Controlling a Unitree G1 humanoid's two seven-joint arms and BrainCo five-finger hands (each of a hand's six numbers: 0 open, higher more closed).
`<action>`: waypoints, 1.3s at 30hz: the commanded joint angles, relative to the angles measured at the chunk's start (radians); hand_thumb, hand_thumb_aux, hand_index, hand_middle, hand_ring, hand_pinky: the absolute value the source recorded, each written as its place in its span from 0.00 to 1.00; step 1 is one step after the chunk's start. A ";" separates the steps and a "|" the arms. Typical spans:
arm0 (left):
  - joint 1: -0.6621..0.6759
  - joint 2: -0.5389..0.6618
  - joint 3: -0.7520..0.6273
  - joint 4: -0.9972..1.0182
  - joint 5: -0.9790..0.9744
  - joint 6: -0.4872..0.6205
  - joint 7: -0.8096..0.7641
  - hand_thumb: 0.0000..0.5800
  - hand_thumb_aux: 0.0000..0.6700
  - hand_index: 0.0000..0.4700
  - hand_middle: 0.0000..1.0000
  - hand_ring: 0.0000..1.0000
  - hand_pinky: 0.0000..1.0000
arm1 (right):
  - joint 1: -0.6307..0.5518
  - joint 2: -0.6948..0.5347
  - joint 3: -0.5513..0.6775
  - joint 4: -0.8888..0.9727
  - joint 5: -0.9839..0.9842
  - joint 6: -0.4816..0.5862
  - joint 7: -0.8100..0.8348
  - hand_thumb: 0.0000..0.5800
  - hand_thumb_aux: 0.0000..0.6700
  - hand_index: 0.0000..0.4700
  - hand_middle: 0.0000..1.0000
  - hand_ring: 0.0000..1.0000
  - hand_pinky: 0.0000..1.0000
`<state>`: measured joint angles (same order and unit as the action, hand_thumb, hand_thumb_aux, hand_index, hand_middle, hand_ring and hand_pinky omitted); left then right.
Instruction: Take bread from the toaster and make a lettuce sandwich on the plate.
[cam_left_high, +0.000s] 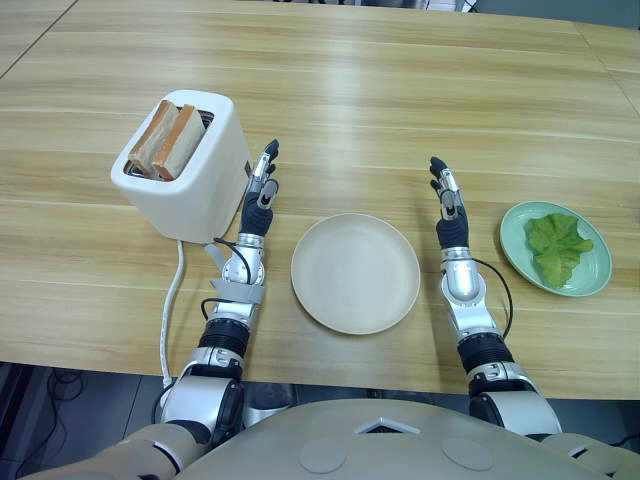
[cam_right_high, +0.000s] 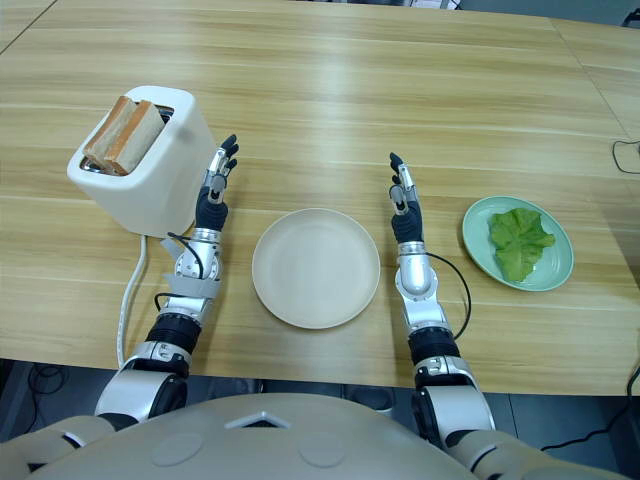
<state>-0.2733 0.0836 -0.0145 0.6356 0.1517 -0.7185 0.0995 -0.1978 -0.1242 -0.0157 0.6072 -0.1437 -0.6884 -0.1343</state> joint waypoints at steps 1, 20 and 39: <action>-0.011 -0.003 0.002 0.020 0.008 0.004 0.015 0.00 0.00 0.00 0.00 0.00 0.00 | 0.002 0.000 -0.010 -0.013 0.008 -0.007 -0.001 0.00 0.00 0.00 0.00 0.00 0.00; 0.115 0.113 0.068 -0.477 0.257 -0.056 0.127 0.00 0.00 0.00 0.00 0.00 0.00 | 0.010 -0.019 0.010 -0.011 -0.113 -0.059 -0.089 0.00 0.00 0.00 0.00 0.00 0.00; 0.076 0.616 0.310 -0.175 0.563 0.340 0.413 0.00 0.00 0.00 0.00 0.00 0.00 | -0.013 -0.017 0.053 0.018 -0.174 -0.082 -0.126 0.00 0.00 0.00 0.00 0.00 0.00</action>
<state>-0.1819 0.6893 0.3442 0.3842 0.7005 -0.3880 0.4938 -0.2065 -0.1380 0.0311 0.6059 -0.3108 -0.7680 -0.2506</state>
